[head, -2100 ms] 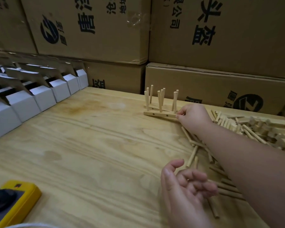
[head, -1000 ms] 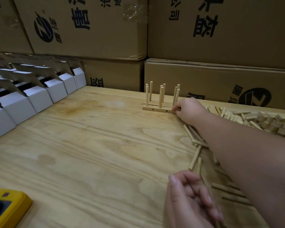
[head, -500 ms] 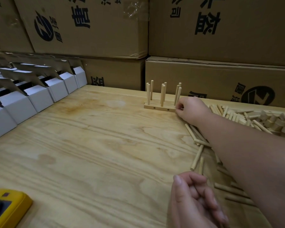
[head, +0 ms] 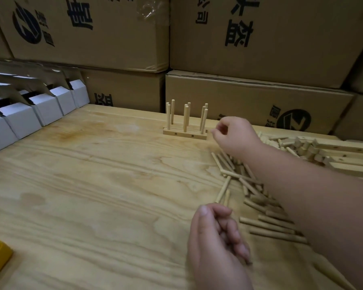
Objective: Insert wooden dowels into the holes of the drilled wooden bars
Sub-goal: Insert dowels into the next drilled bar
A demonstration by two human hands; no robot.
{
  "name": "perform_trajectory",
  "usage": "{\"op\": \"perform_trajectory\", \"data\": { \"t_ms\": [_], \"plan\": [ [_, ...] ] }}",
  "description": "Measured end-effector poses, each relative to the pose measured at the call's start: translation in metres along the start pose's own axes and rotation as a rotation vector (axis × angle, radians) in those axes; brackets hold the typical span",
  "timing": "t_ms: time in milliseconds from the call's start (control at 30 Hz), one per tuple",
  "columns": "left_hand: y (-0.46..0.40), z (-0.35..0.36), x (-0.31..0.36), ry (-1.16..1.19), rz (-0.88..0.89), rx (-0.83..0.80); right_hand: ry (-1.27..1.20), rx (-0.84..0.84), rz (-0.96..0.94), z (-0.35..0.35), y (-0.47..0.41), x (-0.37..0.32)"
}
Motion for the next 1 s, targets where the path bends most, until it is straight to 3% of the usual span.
{"op": "perform_trajectory", "data": {
  "t_ms": [300, 400, 533, 667, 867, 1000],
  "plan": [
    [0.011, 0.005, 0.002, -0.212, 0.176, -0.251, -0.164, 0.231, 0.061, -0.132, 0.235, 0.033],
    [0.017, 0.009, 0.003, -0.277, 0.219, -0.301, -0.081, 0.288, 0.117, -0.159, 0.312, 0.065],
    [0.027, 0.016, 0.002, -0.332, 0.253, -0.393, 0.108, 0.353, 0.325, -0.187, 0.384, 0.127],
    [0.041, 0.028, -0.002, -0.517, 0.303, -0.592, 0.240, 0.205, 0.446, -0.183, 0.415, 0.170],
    [0.085, 0.041, -0.038, -1.018, 0.366, -1.062, 0.365, 0.066, 0.462, -0.165, 0.410, 0.177],
    [0.086, 0.039, -0.040, -1.043, 0.333, -1.084, 0.396, 0.081, 0.372, -0.166, 0.408, 0.162]
  ]
}}
Point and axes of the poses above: each hand's wrist, its own y-axis away from the middle knuckle, its own z-axis out of the palm, x = y × z, the point moved 8 cm from there along -y, towards the middle knuckle, and after that the axes turned 13 degrees about y, right-handed, at the moved point
